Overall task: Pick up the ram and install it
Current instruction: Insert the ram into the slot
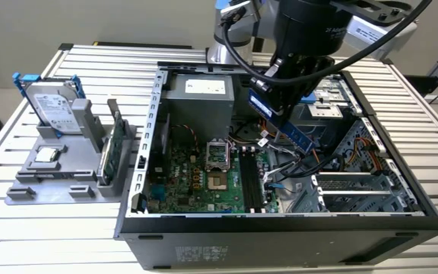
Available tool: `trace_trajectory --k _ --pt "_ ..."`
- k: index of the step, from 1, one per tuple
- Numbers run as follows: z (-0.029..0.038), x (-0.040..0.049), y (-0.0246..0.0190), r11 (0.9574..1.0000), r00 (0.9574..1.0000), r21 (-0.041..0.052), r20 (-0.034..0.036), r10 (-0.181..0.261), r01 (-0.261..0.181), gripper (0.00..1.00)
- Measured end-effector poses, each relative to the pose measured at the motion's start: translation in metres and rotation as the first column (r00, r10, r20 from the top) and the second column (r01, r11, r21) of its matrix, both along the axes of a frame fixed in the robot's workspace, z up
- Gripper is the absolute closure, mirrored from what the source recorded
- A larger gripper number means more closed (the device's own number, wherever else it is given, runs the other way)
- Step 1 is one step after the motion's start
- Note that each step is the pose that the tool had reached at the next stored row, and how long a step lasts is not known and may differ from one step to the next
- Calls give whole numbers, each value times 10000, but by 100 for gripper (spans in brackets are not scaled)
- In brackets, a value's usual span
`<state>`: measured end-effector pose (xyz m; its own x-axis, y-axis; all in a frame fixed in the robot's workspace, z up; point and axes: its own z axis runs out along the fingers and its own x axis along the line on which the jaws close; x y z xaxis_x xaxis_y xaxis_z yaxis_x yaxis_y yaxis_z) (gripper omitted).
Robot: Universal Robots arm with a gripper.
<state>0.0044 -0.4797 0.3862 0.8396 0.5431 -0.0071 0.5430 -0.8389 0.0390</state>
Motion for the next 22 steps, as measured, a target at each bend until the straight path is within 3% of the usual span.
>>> trace_trajectory --k 9,19,22 --pt "-52 0 0 10000 10000 0 0 -88 88 100" --pt "-89 0 0 9948 9948 -1 0 -1023 1023 100" --pt "-90 0 0 9943 9943 -1 0 -1066 1066 100"
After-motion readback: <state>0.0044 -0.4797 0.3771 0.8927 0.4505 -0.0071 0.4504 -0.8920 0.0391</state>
